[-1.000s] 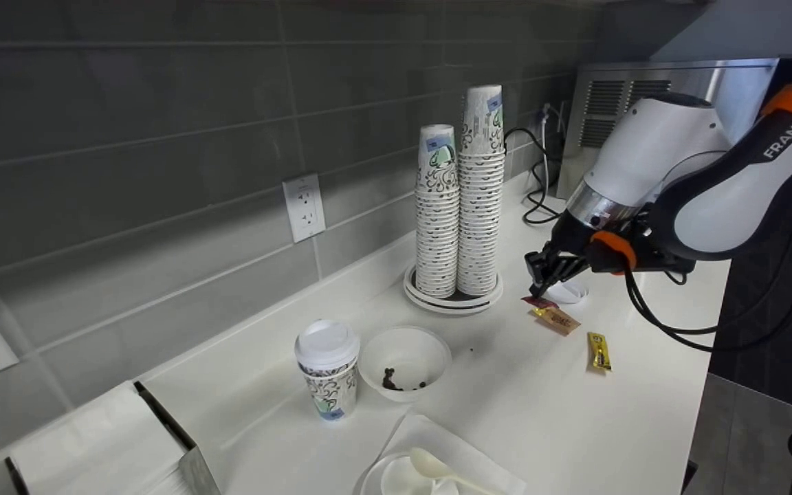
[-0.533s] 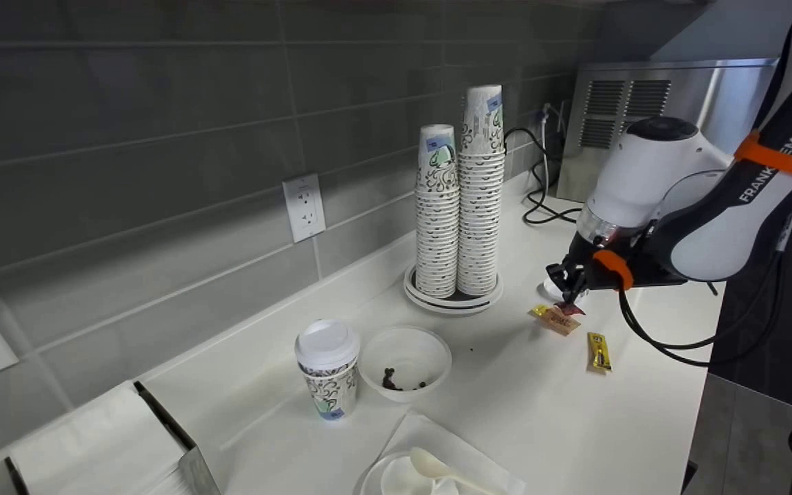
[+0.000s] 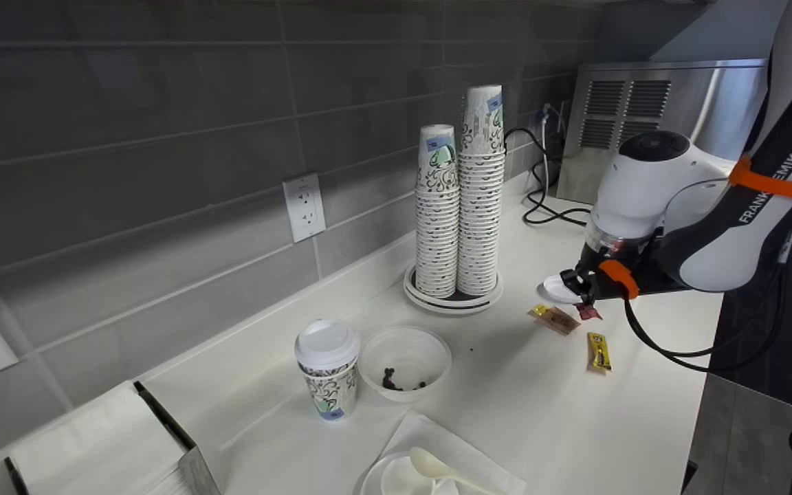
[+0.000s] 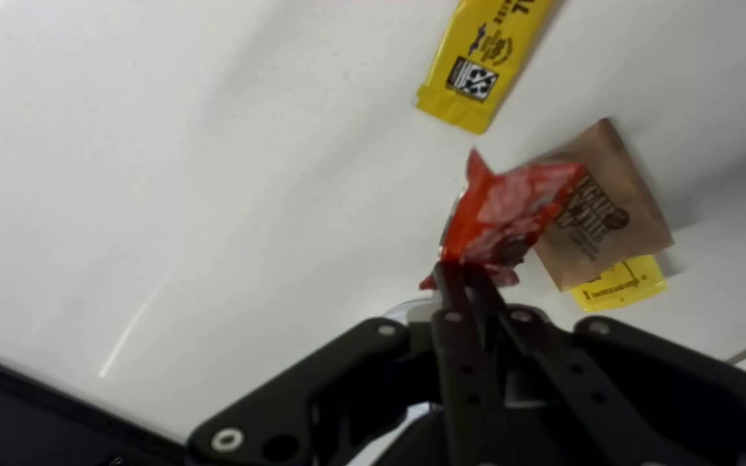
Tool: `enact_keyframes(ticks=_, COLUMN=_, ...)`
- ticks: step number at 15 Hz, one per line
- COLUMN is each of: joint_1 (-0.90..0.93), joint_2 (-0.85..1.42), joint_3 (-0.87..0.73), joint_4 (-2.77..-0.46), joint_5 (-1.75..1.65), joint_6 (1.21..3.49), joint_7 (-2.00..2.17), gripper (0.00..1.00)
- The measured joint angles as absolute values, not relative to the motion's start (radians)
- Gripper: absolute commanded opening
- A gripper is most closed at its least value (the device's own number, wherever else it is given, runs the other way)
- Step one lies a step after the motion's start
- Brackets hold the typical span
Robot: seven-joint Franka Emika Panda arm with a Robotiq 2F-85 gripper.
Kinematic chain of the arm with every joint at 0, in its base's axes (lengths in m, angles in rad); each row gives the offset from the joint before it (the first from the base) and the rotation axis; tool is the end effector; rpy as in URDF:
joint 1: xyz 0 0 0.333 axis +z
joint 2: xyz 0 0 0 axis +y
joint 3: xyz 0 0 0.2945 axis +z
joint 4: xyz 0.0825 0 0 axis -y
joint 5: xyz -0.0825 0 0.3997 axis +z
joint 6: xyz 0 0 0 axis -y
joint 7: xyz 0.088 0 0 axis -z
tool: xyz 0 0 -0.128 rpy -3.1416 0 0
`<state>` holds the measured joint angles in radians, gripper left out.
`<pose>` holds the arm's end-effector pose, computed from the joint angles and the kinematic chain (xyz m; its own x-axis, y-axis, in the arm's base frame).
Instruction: Take the three yellow packets out of the white bowl
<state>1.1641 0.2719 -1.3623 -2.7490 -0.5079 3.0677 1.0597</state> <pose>0.4085 -0.0856 0.1635 0.7166 -0.5883 0.3747 -0.6659 -0.7369 0.1165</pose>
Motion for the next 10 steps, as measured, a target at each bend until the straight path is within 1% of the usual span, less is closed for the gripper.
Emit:
enact_keyframes(ticks=4, joint_1=1.166, joint_2=0.288, joint_3=-1.37, joint_4=-2.749, joint_5=-0.557, joint_6=3.076, joint_7=1.105, gripper=0.66)
enact_keyframes(ticks=5, joint_1=1.17, joint_2=0.289, joint_3=-1.378, joint_4=-2.749, joint_5=-0.572, joint_6=3.083, joint_7=1.117, gripper=0.74)
enact_keyframes(ticks=8, joint_1=1.204, joint_2=0.288, joint_3=-1.417, joint_4=-2.747, joint_5=-0.619, joint_6=3.12, joint_7=1.164, gripper=0.95)
enact_keyframes(ticks=9, joint_1=1.222, joint_2=0.283, joint_3=-1.431, joint_4=-2.746, joint_5=-0.635, joint_6=3.131, joint_7=1.183, gripper=0.99)
enact_keyframes(ticks=10, joint_1=1.241, joint_2=0.272, joint_3=-1.443, joint_4=-2.745, joint_5=-0.654, joint_6=3.133, joint_7=1.203, gripper=1.0)
